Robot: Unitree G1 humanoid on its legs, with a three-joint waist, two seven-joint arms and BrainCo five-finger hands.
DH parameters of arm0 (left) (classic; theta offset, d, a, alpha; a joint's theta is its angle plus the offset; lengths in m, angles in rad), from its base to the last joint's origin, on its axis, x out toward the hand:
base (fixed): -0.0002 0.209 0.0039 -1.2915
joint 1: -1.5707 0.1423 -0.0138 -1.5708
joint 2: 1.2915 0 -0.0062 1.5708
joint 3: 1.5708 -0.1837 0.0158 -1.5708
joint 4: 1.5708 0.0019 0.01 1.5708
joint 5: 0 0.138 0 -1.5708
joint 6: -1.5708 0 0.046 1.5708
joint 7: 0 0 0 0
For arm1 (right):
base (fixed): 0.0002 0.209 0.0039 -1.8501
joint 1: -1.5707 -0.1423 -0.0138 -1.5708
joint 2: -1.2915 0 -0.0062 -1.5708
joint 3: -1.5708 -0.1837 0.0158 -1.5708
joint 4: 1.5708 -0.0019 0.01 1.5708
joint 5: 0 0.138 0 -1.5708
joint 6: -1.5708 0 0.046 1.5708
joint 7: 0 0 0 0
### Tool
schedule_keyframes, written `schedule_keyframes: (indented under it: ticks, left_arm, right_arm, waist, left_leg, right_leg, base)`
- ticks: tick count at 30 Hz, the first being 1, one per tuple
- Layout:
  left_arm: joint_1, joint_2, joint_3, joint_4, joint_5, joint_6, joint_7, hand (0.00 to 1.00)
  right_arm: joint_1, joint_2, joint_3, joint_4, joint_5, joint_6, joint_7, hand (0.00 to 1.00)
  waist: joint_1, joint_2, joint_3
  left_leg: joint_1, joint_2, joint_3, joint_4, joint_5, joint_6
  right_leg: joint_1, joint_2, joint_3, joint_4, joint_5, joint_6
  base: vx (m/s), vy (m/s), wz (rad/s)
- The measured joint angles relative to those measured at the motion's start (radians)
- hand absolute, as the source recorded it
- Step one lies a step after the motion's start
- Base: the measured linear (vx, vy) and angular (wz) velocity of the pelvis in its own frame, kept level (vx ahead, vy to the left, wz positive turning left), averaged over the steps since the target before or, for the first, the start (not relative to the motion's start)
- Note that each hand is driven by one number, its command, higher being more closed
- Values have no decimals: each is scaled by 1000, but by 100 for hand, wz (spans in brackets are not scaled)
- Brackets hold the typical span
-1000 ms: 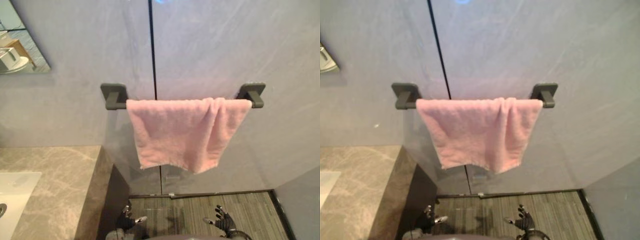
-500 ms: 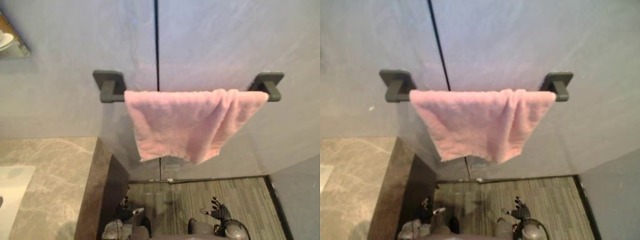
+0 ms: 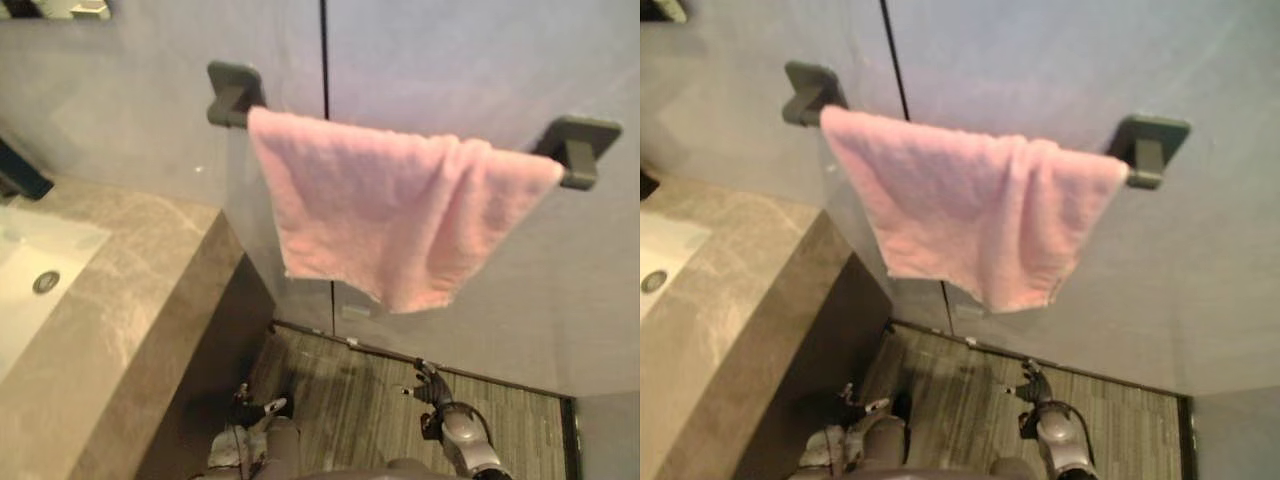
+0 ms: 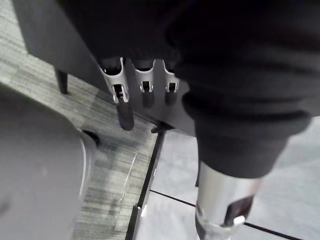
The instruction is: Organize washtable
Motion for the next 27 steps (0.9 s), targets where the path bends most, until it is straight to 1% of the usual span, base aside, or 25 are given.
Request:
schedule_keyframes:
  ticks: [1,2,3,4,5,6,7,8,9,10,11,12,13,14,15,16,17,18,19,20,22,24,25,26,27]
  left_arm:
    - [0,-3,-26,1,-8,-4,0,0]
    - [2,-3,-34,2,-18,-5,1,0]
    - [2,-3,-33,3,-19,-5,1,0]
    - [5,-3,-22,12,-23,-3,0,0]
    - [7,-2,-13,15,-24,-3,-1,0]
    - [4,0,-13,18,-23,-4,-1,0]
    - [2,-2,-13,28,-24,-4,-1,0]
    - [1,-2,-12,37,-25,-4,-1,0]
    - [1,-3,-12,43,-26,-3,-1,0]
    - [4,-4,-11,54,-25,-3,-2,0]
    - [6,-4,-9,56,-25,-3,-3,0]
    - [5,-9,-9,69,-25,-3,-5,0]
    - [5,-16,-13,83,-25,-2,-5,0]
    - [6,-20,-15,89,-24,-1,-5,0]
    - [11,-26,-15,97,-22,2,-5,0]
    - [9,-22,-15,111,-19,4,-5,0]
    - [10,-17,-15,114,-15,4,-5,0]
    - [16,-5,-15,120,-12,4,-5,0]
    - [24,-3,-14,121,-8,4,-5,0]
    - [24,-2,-14,122,-5,4,-4,0]
    - [24,-3,-14,128,-4,3,-5,0]
    - [24,-3,-12,131,-4,3,-6,0]
    - [24,-3,-9,133,-5,2,-7,0]
    - [24,-6,16,134,-6,1,-10,0]
    - [23,-6,23,133,-8,1,-13,0]
  right_arm:
    - [4,-15,-3,3,0,0,-2,0]
    - [9,-26,-4,16,-1,5,-3,0]
    - [9,-26,-5,18,-1,6,-3,0]
    - [10,-25,-20,20,-1,8,-5,0]
    - [5,-20,-45,17,-1,7,-12,0]
    - [4,-21,-47,17,-1,6,-16,0]
    - [15,-25,-47,17,-1,7,-19,0]
    - [26,-22,-47,18,-1,7,-19,0]
    - [35,-20,-47,19,-1,7,-19,0]
    - [60,-18,-46,19,-1,8,-18,0]
    - [70,-15,-45,19,-1,8,-18,0]
    - [74,-10,-44,30,-1,8,-18,0]
    - [69,-10,-45,41,-1,9,-18,0]
    - [67,-10,-47,41,-1,9,-18,0]
    - [67,-9,-49,45,-1,8,-18,0]
    - [60,-2,-52,53,-2,8,-18,0]
    - [59,10,-55,57,-2,8,-18,0]
    - [62,31,-62,58,-2,7,-18,0]
    - [65,48,-59,59,-3,4,-17,0]
    - [66,52,-57,60,-3,4,-16,0]
    - [61,54,-46,80,-3,3,-16,0]
    - [63,54,-43,88,-3,4,-16,0]
    - [61,54,-41,95,-4,3,-15,0]
    - [51,56,-41,100,-8,4,-14,0]
    - [50,57,-40,100,-11,4,-13,0]
  waist:
    - [-4,24,15]
    - [-16,24,33]
    - [-18,27,35]
    - [-20,33,41]
    - [-23,24,45]
    - [-22,20,47]
    - [-24,20,46]
    - [-24,22,45]
    - [-25,25,44]
    - [-27,28,41]
    - [-28,29,40]
    - [-37,35,37]
    - [-54,49,27]
    - [-60,61,20]
    - [-71,72,13]
    - [-70,75,10]
    - [-68,68,8]
    - [-59,53,0]
    - [-55,48,-5]
    - [-53,43,-7]
    - [-49,45,-10]
    - [-46,45,-10]
    - [-45,44,-10]
    - [-43,38,-6]
    - [-43,33,-3]
  left_leg:
    - [5,15,7,-64,96,3]
    - [28,28,39,-174,225,3]
    - [31,28,53,-174,217,-2]
    - [43,19,107,-136,172,-37]
    - [41,-15,136,-74,109,-18]
    - [41,-34,151,-36,77,-3]
    - [41,-53,183,58,4,9]
    - [58,-53,219,160,-79,12]
    - [75,-46,240,204,-118,19]
    - [131,-33,272,248,-174,34]
    - [159,-29,287,245,-191,38]
    - [219,-27,314,189,-207,32]
    - [285,-25,349,51,-200,29]
    - [307,-25,367,-30,-186,17]
    - [336,-17,395,-144,-171,21]
    - [358,-8,393,-207,-166,27]
    - [360,-10,388,-216,-160,34]
    - [368,-17,387,-217,-154,37]
    - [378,-29,388,-216,-150,42]
    - [382,-34,387,-216,-147,46]
    - [383,-52,383,-222,-138,60]
    - [375,-60,368,-231,-129,71]
    - [363,-65,356,-232,-127,77]
    - [332,-79,332,-201,-151,96]
    - [321,-83,329,-184,-158,104]
  right_leg:
    - [-3,37,-45,8,14,-25]
    - [-10,53,-114,8,31,-53]
    - [-12,55,-124,9,35,-60]
    - [-31,52,-153,23,45,-79]
    - [-64,28,-167,36,56,-97]
    - [-80,14,-168,37,65,-110]
    - [-104,-6,-183,33,88,-123]
    - [-114,-18,-202,14,111,-125]
    - [-113,-19,-210,1,123,-125]
    - [-106,-19,-230,-31,147,-124]
    - [-104,-18,-239,-45,157,-120]
    - [-104,-17,-266,-78,182,-115]
    - [-105,-13,-300,-119,213,-104]
    - [-105,-6,-312,-144,231,-99]
    - [-101,10,-338,-193,265,-90]
    - [-80,23,-360,-246,299,-82]
    - [-62,24,-364,-275,318,-78]
    - [-29,24,-363,-329,355,-70]
    - [0,16,-362,-368,375,-62]
    - [11,12,-364,-379,383,-57]
    - [29,-2,-382,-410,409,-46]
    - [29,-6,-393,-422,415,-43]
    - [15,-12,-405,-410,408,-36]
    - [-44,-37,-421,-303,346,-15]
    - [-66,-52,-428,-252,321,-3]
  base:
    - [-348,-308,115]
    - [-400,-358,115]
    - [-353,-302,91]
    - [-269,-173,43]
    - [-217,-124,37]
    - [-263,-92,18]
    - [-240,-67,16]
    - [-271,-71,20]
    - [-186,-15,34]
    - [-118,18,36]
    - [-145,55,58]
    - [-136,85,78]
    - [-131,94,83]
    - [-142,130,78]
    - [-164,192,56]
    - [-160,199,49]
    - [-131,180,28]
    - [-95,130,12]
    - [-98,125,6]
    - [-109,119,10]
    - [-129,101,16]
    - [-100,45,21]
    - [-122,57,33]
    - [-117,59,33]
    - [-98,61,43]
